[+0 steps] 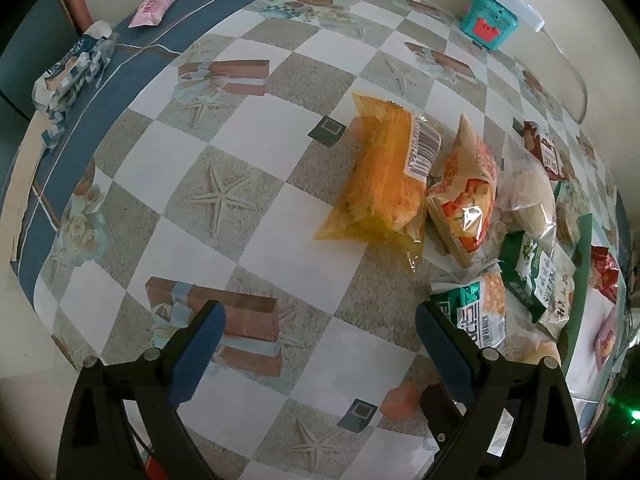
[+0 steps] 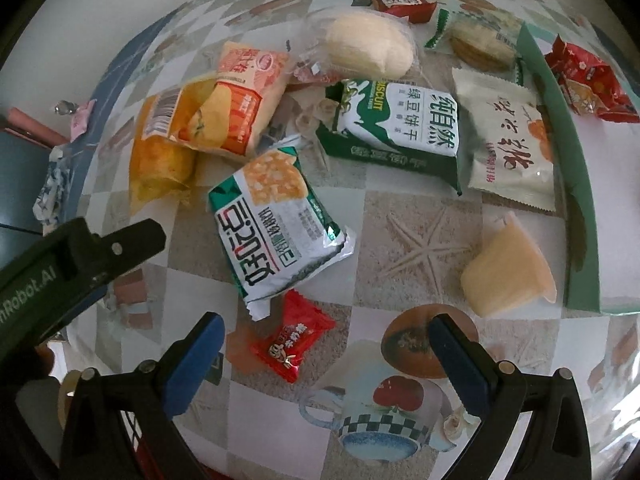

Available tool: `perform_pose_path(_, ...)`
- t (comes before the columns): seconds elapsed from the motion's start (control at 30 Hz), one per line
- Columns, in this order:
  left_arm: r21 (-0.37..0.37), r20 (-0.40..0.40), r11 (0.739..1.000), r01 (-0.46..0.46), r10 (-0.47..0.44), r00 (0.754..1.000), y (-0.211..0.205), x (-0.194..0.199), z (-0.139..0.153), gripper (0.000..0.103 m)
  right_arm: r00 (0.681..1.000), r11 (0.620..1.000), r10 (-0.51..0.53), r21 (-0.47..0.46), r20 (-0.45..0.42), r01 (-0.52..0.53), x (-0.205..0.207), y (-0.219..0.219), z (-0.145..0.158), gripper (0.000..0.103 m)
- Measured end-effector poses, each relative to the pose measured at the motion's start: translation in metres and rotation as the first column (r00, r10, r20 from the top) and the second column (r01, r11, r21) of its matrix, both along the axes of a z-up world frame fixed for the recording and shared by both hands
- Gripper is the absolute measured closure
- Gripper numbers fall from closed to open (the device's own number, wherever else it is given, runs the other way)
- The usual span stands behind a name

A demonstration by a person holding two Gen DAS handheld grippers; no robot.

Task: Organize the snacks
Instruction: 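Grasp the green-white cracker packet with the left tool while the right tool grasps the red candy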

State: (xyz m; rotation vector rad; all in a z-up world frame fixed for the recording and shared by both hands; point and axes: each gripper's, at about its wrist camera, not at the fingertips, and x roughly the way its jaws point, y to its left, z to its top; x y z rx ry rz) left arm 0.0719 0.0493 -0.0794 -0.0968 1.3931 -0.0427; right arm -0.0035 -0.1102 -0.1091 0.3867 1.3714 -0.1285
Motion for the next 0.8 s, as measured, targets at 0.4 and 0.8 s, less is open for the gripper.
perform_pose_path(0.4, -0.011, 0.001, 1.000, -0.020, 0.020, 1.000, 0.009, 0.003, 0.001, 0.007, 0.993, 0.982, 0.116, -0.151, 0.002, -0.114, 0.005, 0.037, -0.001, 0.028)
perform_pose_path(0.8, -0.012, 0.009, 1.000, -0.011, 0.011, 1.000, 0.002, 0.001, 0.003, 0.007, 0.999, 0.991, -0.011, -0.133, 0.032, 0.016, -0.003, -0.002, 0.004, 0.064)
